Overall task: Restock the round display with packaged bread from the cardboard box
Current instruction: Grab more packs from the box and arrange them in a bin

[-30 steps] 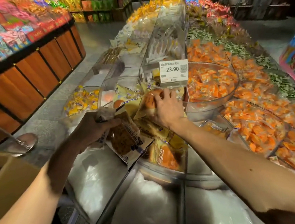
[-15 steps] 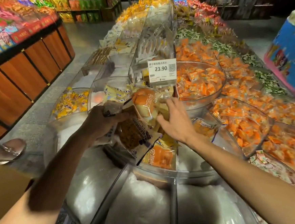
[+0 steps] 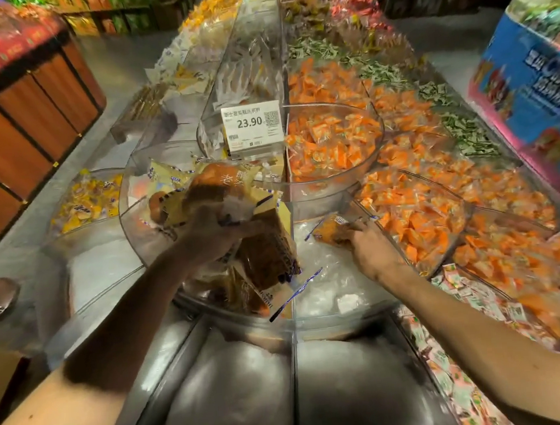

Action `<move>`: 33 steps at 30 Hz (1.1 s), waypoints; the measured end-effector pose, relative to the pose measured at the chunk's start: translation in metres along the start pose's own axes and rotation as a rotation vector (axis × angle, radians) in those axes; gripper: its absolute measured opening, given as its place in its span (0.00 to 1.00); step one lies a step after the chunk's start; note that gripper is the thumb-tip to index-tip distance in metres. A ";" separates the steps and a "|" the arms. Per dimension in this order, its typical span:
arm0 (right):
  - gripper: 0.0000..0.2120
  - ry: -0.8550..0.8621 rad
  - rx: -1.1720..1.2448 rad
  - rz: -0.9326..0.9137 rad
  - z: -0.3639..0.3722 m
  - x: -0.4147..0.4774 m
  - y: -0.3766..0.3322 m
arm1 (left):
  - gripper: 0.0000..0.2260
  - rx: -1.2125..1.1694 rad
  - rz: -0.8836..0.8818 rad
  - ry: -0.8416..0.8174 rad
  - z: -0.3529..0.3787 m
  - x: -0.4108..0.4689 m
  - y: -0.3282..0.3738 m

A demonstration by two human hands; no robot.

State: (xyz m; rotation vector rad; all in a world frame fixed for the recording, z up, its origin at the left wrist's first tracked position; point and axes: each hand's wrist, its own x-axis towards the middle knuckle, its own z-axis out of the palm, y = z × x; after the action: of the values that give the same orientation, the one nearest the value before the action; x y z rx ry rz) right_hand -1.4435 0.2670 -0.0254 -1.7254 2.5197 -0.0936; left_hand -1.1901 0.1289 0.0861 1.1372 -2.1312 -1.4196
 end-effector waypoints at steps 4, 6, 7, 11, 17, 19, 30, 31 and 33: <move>0.22 0.097 0.077 -0.165 0.001 0.024 0.013 | 0.26 -0.047 -0.023 0.007 0.003 -0.006 0.003; 0.17 0.254 0.135 -0.285 0.000 0.030 0.017 | 0.26 -0.072 -0.019 0.009 0.006 -0.006 0.001; 0.15 0.345 0.164 -0.346 -0.001 0.032 0.017 | 0.25 -0.081 -0.027 0.012 0.007 -0.007 0.001; 0.17 0.477 0.319 -0.367 -0.006 0.035 0.010 | 0.23 -0.105 -0.064 0.023 0.011 -0.002 0.000; 0.21 0.090 0.162 -0.188 0.023 0.037 0.010 | 0.12 -0.079 -0.088 0.027 0.019 0.004 0.003; 0.23 -0.060 0.047 -0.158 0.025 0.042 0.015 | 0.07 -0.090 -0.092 0.025 0.022 0.007 0.005; 0.25 -0.160 1.460 0.369 -0.052 -0.021 -0.005 | 0.05 -0.471 -0.242 0.295 0.093 0.025 0.009; 0.24 -0.139 1.395 0.359 -0.051 -0.026 -0.007 | 0.05 -0.466 -0.260 0.258 0.102 0.027 0.009; 0.19 -0.040 1.270 0.381 -0.044 -0.019 -0.006 | 0.07 -0.371 -0.227 0.228 0.116 0.032 0.007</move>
State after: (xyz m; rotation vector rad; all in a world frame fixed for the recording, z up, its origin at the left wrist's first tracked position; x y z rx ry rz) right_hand -1.4355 0.2830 0.0194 -0.6974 1.8582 -1.2507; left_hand -1.2886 0.1771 0.0357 1.3441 -1.5434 -1.6087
